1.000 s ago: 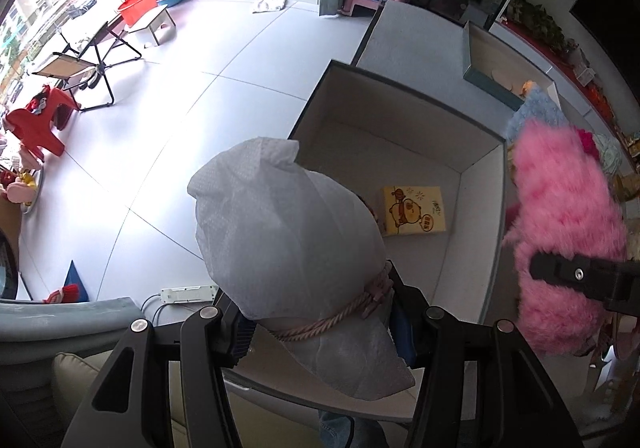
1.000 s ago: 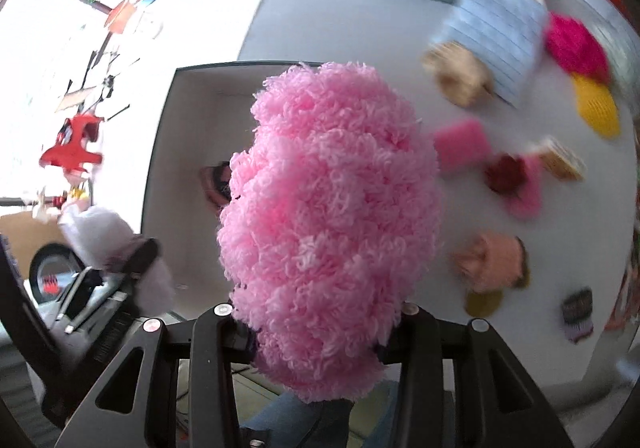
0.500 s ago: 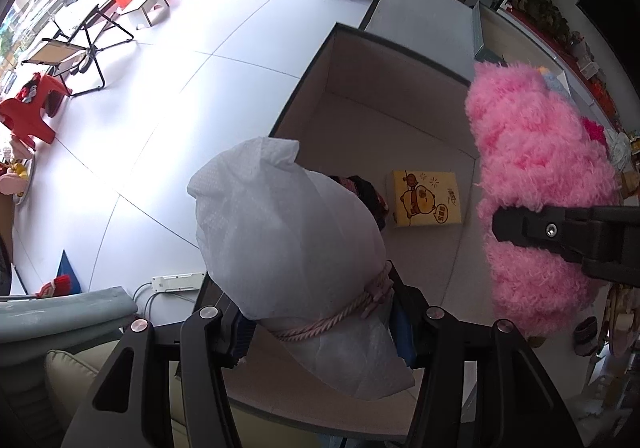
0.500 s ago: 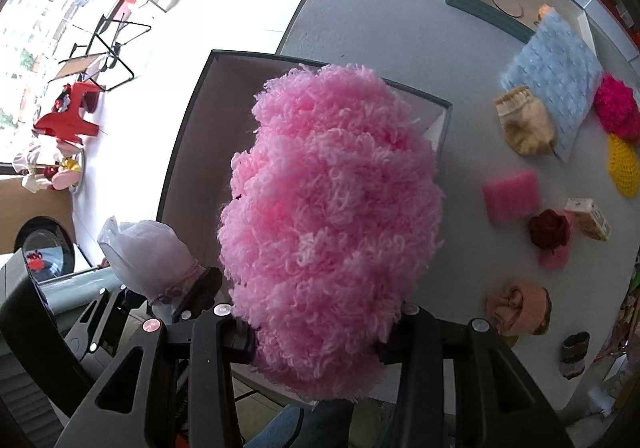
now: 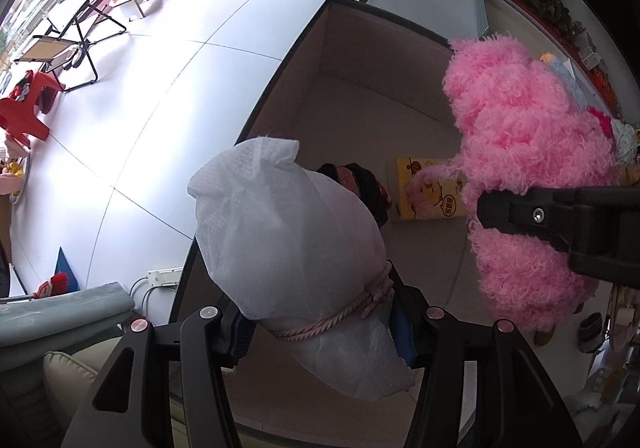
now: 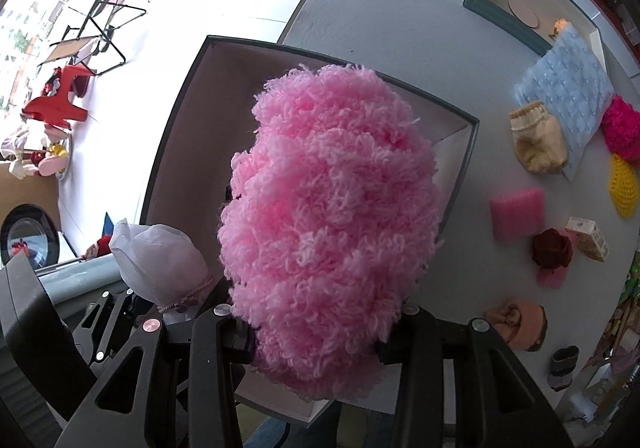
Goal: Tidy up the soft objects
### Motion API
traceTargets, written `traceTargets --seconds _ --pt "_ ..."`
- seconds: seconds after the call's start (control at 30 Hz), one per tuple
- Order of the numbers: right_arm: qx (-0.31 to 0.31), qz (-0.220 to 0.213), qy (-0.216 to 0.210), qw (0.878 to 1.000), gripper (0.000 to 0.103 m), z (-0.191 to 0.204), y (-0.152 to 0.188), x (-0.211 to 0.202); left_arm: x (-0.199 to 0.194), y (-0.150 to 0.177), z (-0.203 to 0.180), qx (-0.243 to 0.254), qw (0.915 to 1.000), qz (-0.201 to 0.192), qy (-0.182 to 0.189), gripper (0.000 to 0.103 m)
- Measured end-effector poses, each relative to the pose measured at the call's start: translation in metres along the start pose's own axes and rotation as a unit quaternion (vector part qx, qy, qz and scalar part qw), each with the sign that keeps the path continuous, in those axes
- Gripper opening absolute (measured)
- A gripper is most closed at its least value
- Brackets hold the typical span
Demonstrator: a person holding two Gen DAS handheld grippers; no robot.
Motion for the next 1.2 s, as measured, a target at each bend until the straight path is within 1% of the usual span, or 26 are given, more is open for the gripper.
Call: traceTargets --seconds 0.23,0.4,0.53,0.6,0.63,0.67,0.7,0.73,0.77,0.8,0.87,0.93,1.0,1.07,1.2 --pt "-0.008 0.001 0.006 1.0 0.046 0.013 -0.003 0.003 0.003 -0.002 -0.002 -0.005 1.0 0.005 0.001 0.057" --pt "-0.01 0.003 0.012 1.0 0.046 0.015 -0.007 0.009 0.01 -0.001 -0.005 -0.001 0.9999 0.013 0.002 0.057" --pt "-0.018 0.006 0.019 1.0 0.046 0.018 -0.008 0.015 0.01 -0.003 -0.009 0.003 0.9999 0.011 0.003 0.057" --pt "-0.025 0.009 0.022 0.999 0.046 0.022 -0.007 0.019 0.008 -0.004 -0.009 0.003 1.0 0.007 0.003 0.061" --pt "-0.025 0.01 0.021 0.999 0.046 0.023 -0.007 0.02 0.006 -0.006 -0.008 0.003 1.0 0.0 0.0 0.071" --pt "-0.025 0.011 0.016 0.999 0.049 0.024 -0.007 0.021 0.005 -0.006 -0.007 0.002 1.0 -0.005 -0.004 0.087" --pt "-0.023 0.011 0.009 1.0 0.057 0.025 -0.006 0.021 0.002 -0.006 -0.006 0.001 0.9999 -0.008 -0.006 0.093" --pt "-0.021 0.01 0.004 1.0 0.069 0.024 -0.006 0.02 0.0 -0.007 -0.006 -0.001 0.9999 -0.011 -0.002 0.1" --pt "-0.017 0.009 -0.001 1.0 0.076 0.024 -0.006 0.019 -0.001 -0.007 -0.005 -0.004 0.9999 -0.011 0.004 0.102" --pt "-0.014 0.004 -0.006 1.0 0.085 0.024 -0.006 0.018 -0.002 -0.007 -0.006 -0.007 0.9999 -0.01 0.009 0.102" --pt "-0.008 -0.006 -0.012 1.0 0.087 0.021 -0.006 0.013 -0.003 -0.007 -0.005 -0.012 0.9997 -0.005 0.02 0.102" --pt "0.0 -0.023 -0.016 1.0 0.102 0.016 -0.006 0.008 -0.004 -0.007 -0.001 -0.013 0.9995 -0.006 0.028 0.102" --pt "0.007 -0.041 -0.018 0.999 0.103 0.01 -0.004 0.001 -0.008 -0.007 -0.002 -0.011 0.9994 -0.006 0.032 0.102" --pt "0.017 -0.048 -0.02 0.998 0.103 0.003 0.001 -0.002 -0.011 -0.006 -0.004 -0.006 0.9994 -0.004 0.033 0.102" --pt "0.057 -0.043 -0.037 0.997 0.103 -0.018 0.016 -0.003 -0.012 0.0 -0.004 -0.001 0.9997 0.014 0.021 0.102"
Point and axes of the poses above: each gripper's, at about its wrist camera, not at the fingertips, and x roughly the way its jaws point, z to its left, y to its underside, the point moved 6 cm from there along x, roughly the way its jaws point, and after that the axes turned 5 degrees about z, right-handed, at the moved point
